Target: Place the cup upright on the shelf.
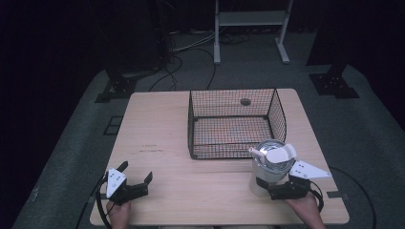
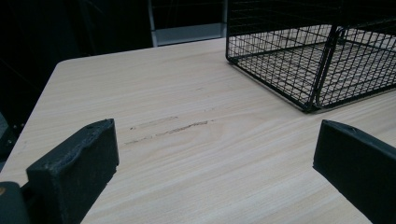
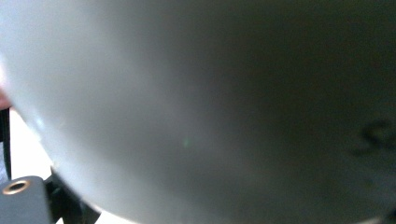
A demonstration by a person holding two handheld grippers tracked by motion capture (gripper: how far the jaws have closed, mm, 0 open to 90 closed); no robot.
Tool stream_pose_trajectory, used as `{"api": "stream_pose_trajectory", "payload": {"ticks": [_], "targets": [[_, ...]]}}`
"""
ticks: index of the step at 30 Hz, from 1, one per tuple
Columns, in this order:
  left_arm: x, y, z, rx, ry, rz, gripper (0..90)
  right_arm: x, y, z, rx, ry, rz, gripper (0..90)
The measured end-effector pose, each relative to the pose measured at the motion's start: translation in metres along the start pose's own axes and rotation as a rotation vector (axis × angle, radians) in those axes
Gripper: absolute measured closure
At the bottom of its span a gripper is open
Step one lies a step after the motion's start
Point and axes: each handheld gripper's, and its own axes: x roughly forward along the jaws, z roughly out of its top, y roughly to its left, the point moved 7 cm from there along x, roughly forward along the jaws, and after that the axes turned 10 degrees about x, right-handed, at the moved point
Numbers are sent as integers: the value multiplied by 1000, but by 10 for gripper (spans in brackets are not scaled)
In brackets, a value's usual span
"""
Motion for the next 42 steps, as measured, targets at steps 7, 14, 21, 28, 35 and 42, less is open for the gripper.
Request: {"api": "stream_pose_trajectory", "payload": {"ticks": [7,14,21,28,35,42], "targets": [[0,0,0,0,0,0,0,-1,-1,-1,-35,-28,5,77],[0,0,0,0,-1,0,0,-2,-1,-1,-34,-38,25,80],[0,0,0,2,1,1,0,-5,-4,0,-7,-71,41,82],[0,0,0,3,1,2,0,-9,-1,9,-8,-79,43,82],[0,0,0,2,1,0,0,-8,7,24,-33,-85,69,82],[0,0,0,2,2,-1,0,0,15,47,-65,-86,98,82]]}}
